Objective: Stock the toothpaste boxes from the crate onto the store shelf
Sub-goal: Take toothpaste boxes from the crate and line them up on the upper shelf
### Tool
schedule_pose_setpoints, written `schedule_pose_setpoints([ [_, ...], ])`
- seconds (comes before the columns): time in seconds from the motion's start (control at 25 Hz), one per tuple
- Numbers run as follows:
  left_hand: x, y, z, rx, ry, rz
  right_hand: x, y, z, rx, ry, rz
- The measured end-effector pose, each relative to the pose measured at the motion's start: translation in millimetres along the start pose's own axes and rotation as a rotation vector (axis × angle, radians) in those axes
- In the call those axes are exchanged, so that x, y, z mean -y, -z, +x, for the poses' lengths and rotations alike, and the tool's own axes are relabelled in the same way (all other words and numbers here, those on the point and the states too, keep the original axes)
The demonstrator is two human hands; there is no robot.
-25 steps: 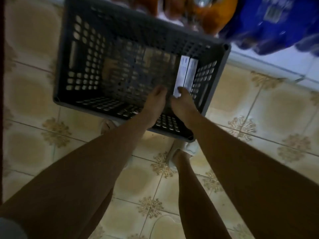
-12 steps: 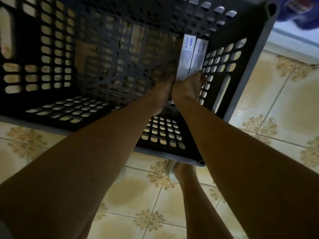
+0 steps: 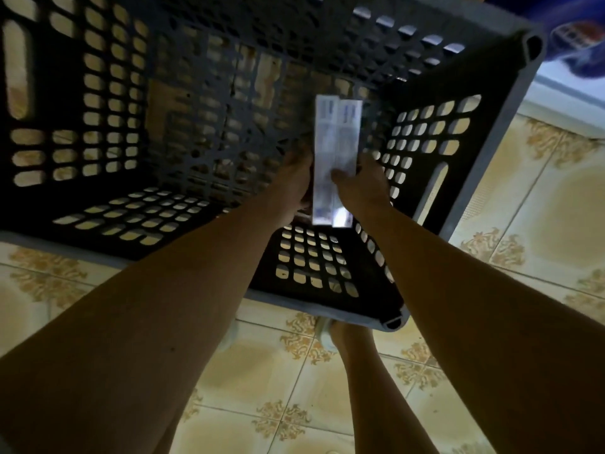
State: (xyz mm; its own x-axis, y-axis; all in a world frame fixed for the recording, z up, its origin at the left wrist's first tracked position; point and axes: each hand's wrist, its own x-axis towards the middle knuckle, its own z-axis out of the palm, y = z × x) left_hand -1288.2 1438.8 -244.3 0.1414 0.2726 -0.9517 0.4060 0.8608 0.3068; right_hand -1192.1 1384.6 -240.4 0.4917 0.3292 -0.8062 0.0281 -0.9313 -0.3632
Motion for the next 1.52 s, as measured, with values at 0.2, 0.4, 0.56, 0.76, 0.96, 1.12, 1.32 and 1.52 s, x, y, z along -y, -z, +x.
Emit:
schedule_pose_setpoints([
  [0.2,21.7,30.4,-1.0,-0.003,0.069,-0.098,3.2,-15.0,-10.6,0.214,0.032,0.162],
  [0.4,11.9,46.8,-1.4,0.032,0.021,-0.134,-0.2,-7.7,-12.9,0.273,-0.053,0.379],
  [0.56,10.2,53.7,-7.3,-0.122,-0.023,-0.183,4.0,0.8,-24.8,0.221,-0.152,0.523],
  [0.76,-2.6,46.9,-24.0,-0.128,-0.069,-0.178,12.7,4.5,-37.9,0.235,-0.193,0.548],
  [0.96,-5.6,50.8,-30.6,-0.069,-0.086,-0.230,23.1,13.6,-55.8,0.219,-0.047,0.425],
  [1.12,-8.8,59.2,-50.9,-0.002,-0.125,-0.217,34.3,29.2,-79.3,0.237,0.061,0.463],
  [1.32,-39.0,65.4,-100.5,-0.101,-0.264,-0.100,59.4,60.2,-111.8,0.322,0.064,0.287],
  [1.52,-82.8,63.1,-171.1,-0.094,-0.225,-0.344,103.4,92.6,-177.3,0.291,0.157,0.290],
])
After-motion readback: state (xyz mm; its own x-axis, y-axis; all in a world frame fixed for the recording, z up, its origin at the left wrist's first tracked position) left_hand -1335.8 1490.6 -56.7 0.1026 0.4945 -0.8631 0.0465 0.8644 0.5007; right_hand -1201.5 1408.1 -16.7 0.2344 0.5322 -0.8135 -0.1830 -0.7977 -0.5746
